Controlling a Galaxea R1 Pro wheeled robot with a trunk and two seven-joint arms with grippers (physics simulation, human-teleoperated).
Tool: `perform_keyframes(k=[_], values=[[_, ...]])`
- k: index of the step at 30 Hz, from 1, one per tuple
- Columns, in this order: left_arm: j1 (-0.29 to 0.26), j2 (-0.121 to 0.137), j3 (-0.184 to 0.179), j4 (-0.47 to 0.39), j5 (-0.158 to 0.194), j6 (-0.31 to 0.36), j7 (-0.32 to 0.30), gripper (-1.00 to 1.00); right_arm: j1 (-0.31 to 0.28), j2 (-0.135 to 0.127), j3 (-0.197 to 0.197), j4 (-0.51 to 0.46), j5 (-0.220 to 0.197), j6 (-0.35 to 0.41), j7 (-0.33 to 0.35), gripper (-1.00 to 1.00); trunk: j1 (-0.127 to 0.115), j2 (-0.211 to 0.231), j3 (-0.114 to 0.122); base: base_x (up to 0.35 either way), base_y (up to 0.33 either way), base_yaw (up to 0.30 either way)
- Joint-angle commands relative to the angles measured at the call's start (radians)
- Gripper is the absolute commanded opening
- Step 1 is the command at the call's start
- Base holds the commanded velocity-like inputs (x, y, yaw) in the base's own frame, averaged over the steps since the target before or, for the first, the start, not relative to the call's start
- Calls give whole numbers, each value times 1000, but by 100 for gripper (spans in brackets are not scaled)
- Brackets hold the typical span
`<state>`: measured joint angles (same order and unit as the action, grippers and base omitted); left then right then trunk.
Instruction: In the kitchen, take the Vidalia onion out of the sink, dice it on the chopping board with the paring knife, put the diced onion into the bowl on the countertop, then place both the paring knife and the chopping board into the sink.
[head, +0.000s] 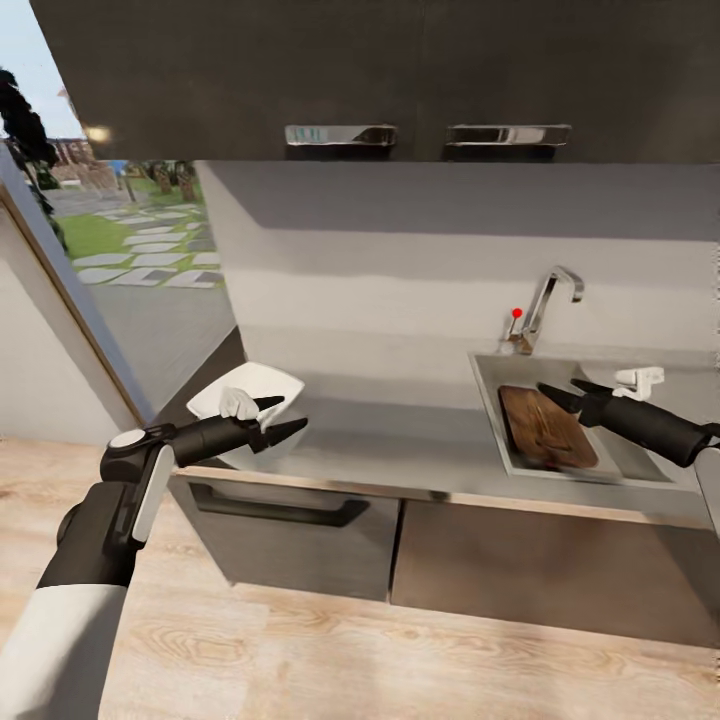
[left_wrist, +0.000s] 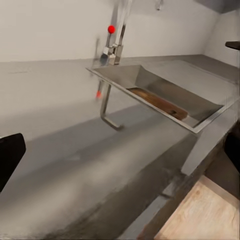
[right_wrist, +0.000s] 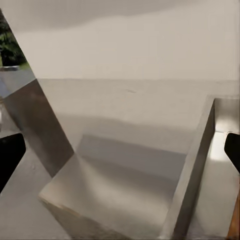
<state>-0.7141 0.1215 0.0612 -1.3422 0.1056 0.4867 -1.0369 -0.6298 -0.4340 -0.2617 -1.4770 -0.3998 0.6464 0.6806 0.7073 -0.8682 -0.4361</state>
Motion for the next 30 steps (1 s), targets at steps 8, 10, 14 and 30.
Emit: perform_keyframes(k=[8,10,14,30], values=[[-1,0,0,0,5,9,-2,100,-1,0,-2,0,58,7,-1,100,0,-1,8,-60,0,0],[0,0,0,0,5,9,-3,100,0,0,-2,0,77,7,-1,100,0,-1,11,-1,0,-2],[-1,0,0,0,5,9,-3,100,5,0,-2,0,101,7,-3,100,0,-1,17,-40,0,-42],[0,6,3,-10,2,12,0,100,19,2,-2,12,192,7,-33,100,0,-1,43,-58,0,-3]])
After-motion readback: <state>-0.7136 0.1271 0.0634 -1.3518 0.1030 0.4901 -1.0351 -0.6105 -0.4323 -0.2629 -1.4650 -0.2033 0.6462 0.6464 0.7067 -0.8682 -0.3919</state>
